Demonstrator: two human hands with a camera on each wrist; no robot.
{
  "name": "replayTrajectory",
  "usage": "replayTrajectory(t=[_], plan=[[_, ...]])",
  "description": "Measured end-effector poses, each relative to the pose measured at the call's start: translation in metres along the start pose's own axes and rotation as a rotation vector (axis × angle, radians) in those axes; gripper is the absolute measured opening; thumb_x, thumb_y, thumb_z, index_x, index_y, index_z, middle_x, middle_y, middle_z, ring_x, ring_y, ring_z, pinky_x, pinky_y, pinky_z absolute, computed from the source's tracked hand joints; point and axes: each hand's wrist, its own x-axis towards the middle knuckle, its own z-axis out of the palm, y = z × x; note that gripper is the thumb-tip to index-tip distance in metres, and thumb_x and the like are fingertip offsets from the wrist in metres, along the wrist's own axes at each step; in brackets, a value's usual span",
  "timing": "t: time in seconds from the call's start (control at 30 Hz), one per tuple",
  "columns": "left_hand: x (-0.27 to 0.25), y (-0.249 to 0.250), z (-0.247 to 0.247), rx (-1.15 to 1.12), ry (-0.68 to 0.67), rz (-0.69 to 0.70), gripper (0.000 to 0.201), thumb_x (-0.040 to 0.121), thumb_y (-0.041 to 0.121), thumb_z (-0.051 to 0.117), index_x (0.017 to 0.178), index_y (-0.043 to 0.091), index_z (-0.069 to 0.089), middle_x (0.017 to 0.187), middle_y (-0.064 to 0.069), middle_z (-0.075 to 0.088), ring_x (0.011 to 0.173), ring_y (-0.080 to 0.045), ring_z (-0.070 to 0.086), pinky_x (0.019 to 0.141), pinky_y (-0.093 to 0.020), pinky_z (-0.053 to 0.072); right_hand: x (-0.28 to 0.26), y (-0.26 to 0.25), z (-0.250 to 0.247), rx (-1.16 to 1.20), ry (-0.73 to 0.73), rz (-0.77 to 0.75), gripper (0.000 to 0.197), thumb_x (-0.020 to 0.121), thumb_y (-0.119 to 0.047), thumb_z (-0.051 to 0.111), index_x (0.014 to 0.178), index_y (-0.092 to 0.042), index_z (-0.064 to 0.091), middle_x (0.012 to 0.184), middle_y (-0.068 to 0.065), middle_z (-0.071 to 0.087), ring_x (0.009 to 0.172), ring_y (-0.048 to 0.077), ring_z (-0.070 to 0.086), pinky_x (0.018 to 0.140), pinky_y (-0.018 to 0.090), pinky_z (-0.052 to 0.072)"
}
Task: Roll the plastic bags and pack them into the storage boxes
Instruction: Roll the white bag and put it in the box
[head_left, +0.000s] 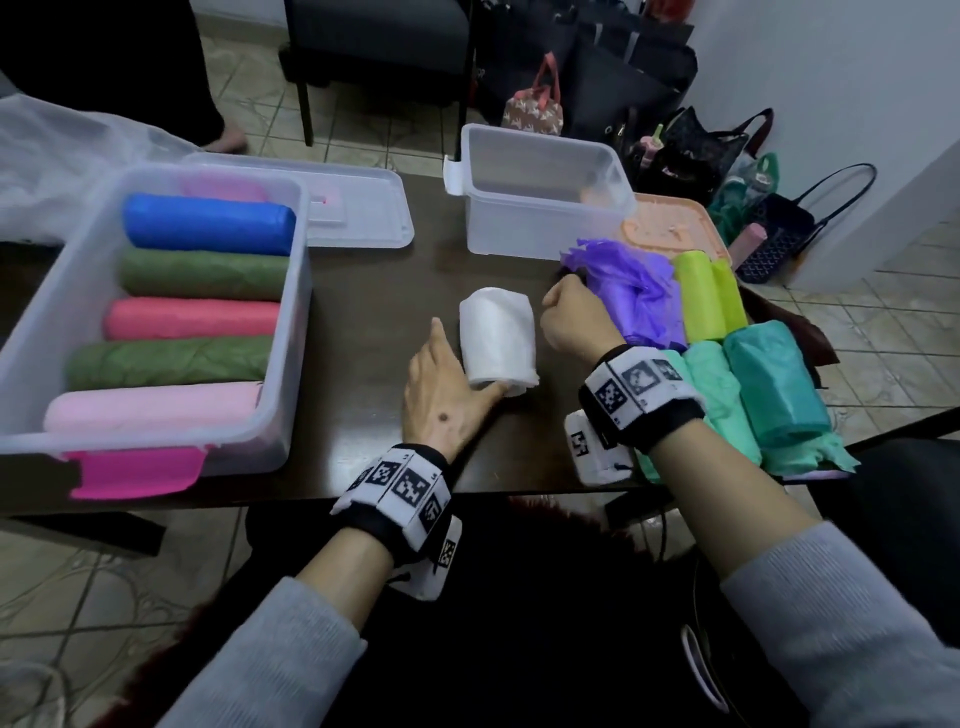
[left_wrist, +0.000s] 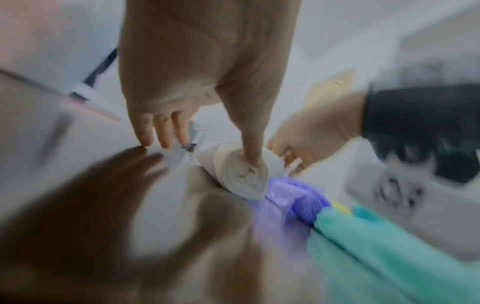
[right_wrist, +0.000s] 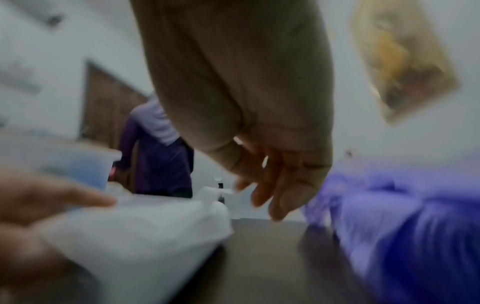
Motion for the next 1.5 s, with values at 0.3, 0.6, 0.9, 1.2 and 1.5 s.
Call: replayTrajectory(t=[0.3, 0.6, 0.9, 1.2, 1.5], plan=[[0.033, -0.026, -0.032, -0.418, 0.106, -0.185, 0.013, 0.087, 0.025, 0.059, 0.09, 0.024, 0.072, 0.098, 0.0, 0.072, 0.097, -0.016, 0.065, 0.091, -0.032, 0.051, 0.006, -0.006, 0.008, -0.388, -0.128, -0.413, 0.034, 0.081, -0.005, 0.057, 0.114, -0.015, 0.055, 0.124, 0.008, 0.048, 0.115, 0.026, 0.047, 0.097, 0.043, 0.041], [0.065, -0.026, -0.049, -0.561, 0.146, -0.434, 0.031, 0.088, 0.019, 0.059, 0.114, 0.004, 0.063, 0.115, -0.011, 0.061, 0.096, -0.025, 0.062, 0.07, -0.033, 0.058, 0.0, -0.017, 0.015, -0.647, -0.137, -0.669, 0.049, 0.075, -0.023, 0.069, 0.121, -0.023, 0.053, 0.125, 0.001, 0.048, 0.117, 0.022, 0.041, 0.092, 0.033, 0.034], [0.078, -0.009, -0.056, -0.149, 0.282, -0.283, 0.04, 0.09, 0.021, 0.059, 0.123, 0.003, 0.048, 0.131, -0.015, 0.047, 0.122, -0.031, 0.044, 0.097, -0.032, 0.035, -0.018, -0.015, 0.018, -0.566, -0.184, -0.616, 0.092, 0.061, -0.039, 0.081, 0.133, -0.022, 0.026, 0.116, 0.005, 0.053, 0.107, 0.026, 0.049, 0.089, 0.04, 0.037], [0.088, -0.009, -0.043, 0.311, -0.226, 0.084, 0.037, 0.085, 0.022, 0.066, 0.121, 0.014, 0.058, 0.137, -0.005, 0.048, 0.124, -0.024, 0.047, 0.102, -0.032, 0.037, -0.025, -0.017, 0.024, -0.6, -0.268, -0.588, 0.075, 0.059, -0.045, 0.081, 0.117, -0.019, 0.041, 0.112, 0.001, 0.051, 0.107, 0.023, 0.048, 0.085, 0.038, 0.035], [0.09, -0.005, -0.05, 0.491, -0.479, 0.199, 0.052, 0.097, 0.033, 0.048, 0.146, 0.029, 0.032, 0.158, -0.002, 0.014, 0.144, -0.019, 0.016, 0.114, -0.032, 0.013, -0.032, -0.022, 0.04, -0.498, -0.485, -0.528, 0.073, 0.07, -0.023, 0.073, 0.134, -0.019, 0.039, 0.117, 0.008, 0.053, 0.112, 0.025, 0.049, 0.092, 0.035, 0.044]])
